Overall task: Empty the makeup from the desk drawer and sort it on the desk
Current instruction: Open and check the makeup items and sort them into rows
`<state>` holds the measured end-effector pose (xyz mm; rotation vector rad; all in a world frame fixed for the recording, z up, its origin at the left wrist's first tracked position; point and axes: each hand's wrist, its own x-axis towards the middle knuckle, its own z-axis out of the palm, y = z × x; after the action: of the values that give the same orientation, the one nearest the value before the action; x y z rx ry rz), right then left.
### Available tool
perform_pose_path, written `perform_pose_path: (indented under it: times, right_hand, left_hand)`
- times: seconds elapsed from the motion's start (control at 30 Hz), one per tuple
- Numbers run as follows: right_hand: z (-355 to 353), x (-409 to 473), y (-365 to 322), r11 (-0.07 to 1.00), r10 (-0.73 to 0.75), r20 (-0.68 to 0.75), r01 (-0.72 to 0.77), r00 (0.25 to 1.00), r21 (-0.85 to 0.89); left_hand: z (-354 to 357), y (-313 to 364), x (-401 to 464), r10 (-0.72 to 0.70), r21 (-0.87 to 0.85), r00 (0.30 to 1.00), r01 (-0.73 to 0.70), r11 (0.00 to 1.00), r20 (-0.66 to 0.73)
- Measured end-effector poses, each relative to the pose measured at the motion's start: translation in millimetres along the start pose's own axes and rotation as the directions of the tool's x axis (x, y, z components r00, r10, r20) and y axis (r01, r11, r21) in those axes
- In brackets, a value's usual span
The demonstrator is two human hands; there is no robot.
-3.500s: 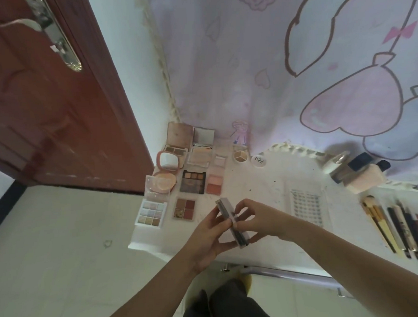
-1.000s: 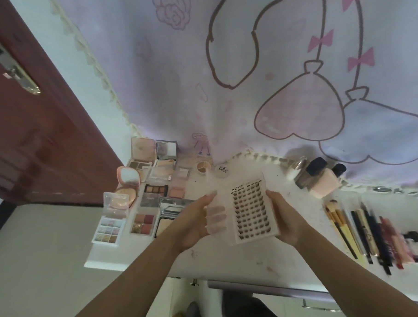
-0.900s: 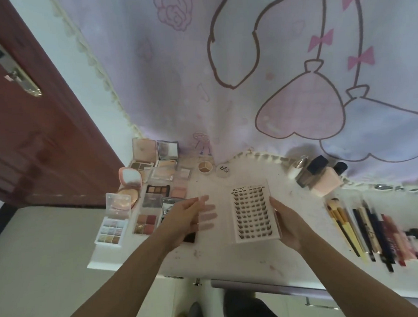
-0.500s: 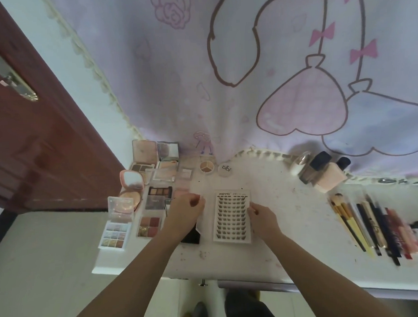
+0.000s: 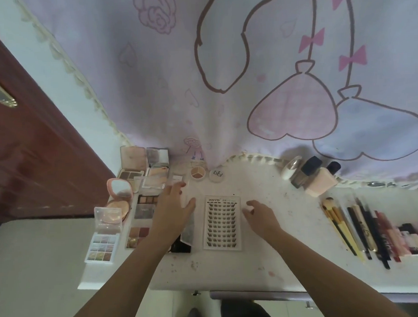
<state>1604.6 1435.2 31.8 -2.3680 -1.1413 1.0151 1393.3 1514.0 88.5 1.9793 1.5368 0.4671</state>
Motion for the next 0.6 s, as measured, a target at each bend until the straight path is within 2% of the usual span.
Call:
perform_pose_path:
  times: [0.1,0.2,0.27,0.33,0.43,0.5,0.6]
  right_hand:
    - [-48,9,-5,0.992,-0.076,-0.086,0.067,0.993,-0.104]
    - [-108,21,-11,0.954,-0.207,-0.191,0.155,0.959,-0.257]
    - [-143,34,-12,0.891,-0.308,-0.229,0.196,0.923,-0.409]
    - [-169,50,-8,0.757,-0.39,-0.164,0.214,0.906,-0.617]
    - [-182,74,-5,0.55,-0.306,0.027,0.2,0.952,-0.811]
    - [-179,85,-5,0.489,-0.239,0.076,0.188,0.968,-0.852]
    - [-172,98,-1,0.443,-0.215,0.104,0.192,0.971,-0.875]
  left_hand:
    - [8,38,16,0.254,0.049,0.962,-0.251,0.967,-0.1]
    - [39,85,34,0.38,-0.017,0.924,-0.38,0.925,0.028]
    - [73,111,45,0.364,-0.085,0.916,-0.354,0.931,0.169]
    - [111,128,56,0.298,-0.103,0.904,-0.28,0.955,0.306]
    - [157,145,77,0.187,-0.098,0.881,-0.16,0.982,0.435]
    - [178,152,90,0.123,-0.111,0.86,-0.078,0.991,0.495]
    - [198,158,103,0.09,-0.155,0.838,-0.006,0.988,0.538]
